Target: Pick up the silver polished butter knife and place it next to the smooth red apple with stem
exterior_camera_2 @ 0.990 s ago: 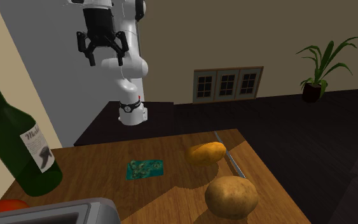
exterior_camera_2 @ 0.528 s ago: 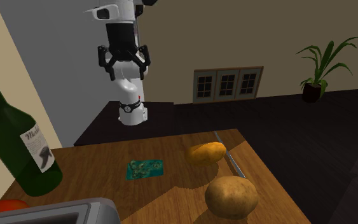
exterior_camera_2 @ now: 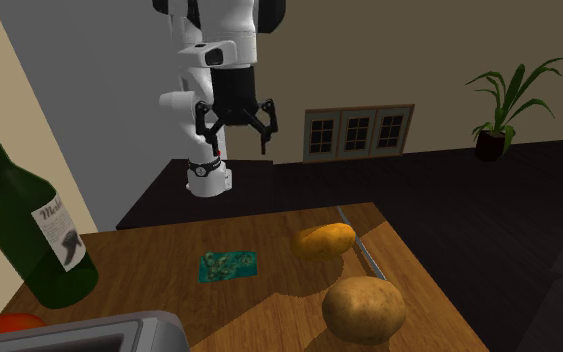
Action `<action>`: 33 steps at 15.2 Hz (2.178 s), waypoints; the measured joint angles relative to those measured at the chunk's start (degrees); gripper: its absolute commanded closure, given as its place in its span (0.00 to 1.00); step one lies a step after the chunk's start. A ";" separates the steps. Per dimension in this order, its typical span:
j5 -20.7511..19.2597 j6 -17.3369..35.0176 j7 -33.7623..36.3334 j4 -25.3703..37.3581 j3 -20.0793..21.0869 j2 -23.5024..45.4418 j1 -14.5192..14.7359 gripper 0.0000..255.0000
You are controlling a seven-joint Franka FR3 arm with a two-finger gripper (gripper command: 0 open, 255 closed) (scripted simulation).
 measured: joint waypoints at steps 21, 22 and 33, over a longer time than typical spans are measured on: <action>-19.59 1.73 20.18 37.68 7.83 45.75 13.97 0.00; -20.63 0.79 20.75 41.36 7.51 48.72 15.62 0.00; -22.06 5.35 21.60 41.52 6.15 52.86 17.34 0.00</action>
